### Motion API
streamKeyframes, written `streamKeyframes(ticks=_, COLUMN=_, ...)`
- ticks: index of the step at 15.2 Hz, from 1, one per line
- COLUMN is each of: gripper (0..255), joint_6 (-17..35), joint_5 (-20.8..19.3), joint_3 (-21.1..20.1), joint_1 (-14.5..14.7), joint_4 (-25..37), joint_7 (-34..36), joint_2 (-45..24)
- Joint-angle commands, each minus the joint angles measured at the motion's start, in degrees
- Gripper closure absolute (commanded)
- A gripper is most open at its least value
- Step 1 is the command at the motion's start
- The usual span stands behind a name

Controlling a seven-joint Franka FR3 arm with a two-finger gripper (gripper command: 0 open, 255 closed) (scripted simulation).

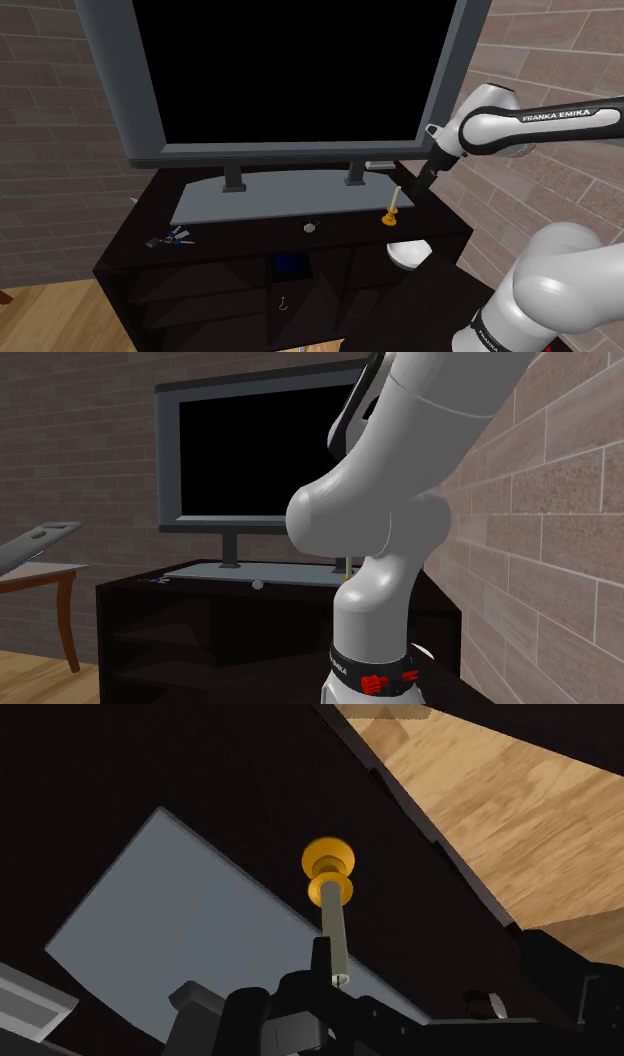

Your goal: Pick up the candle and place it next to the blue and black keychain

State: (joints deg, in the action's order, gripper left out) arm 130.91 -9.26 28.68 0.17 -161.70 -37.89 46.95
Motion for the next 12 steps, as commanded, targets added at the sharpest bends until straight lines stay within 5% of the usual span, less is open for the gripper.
streamKeyframes(ticks=1, gripper=0, joint_6=6.59, joint_5=-0.2, joint_3=4.58, joint_1=1.58, joint_4=-1.16, joint_7=-4.85, joint_2=-3.18)
streamKeyframes(ticks=5, gripper=0, joint_6=18.49, joint_5=2.28, joint_3=15.78, joint_1=9.01, joint_4=-1.01, joint_7=-15.35, joint_2=-11.1)
streamKeyframes(ticks=12, gripper=0, joint_6=26.42, joint_5=5.79, joint_3=21.23, joint_1=16.26, joint_4=-1.5, joint_7=-17.85, joint_2=-17.63)
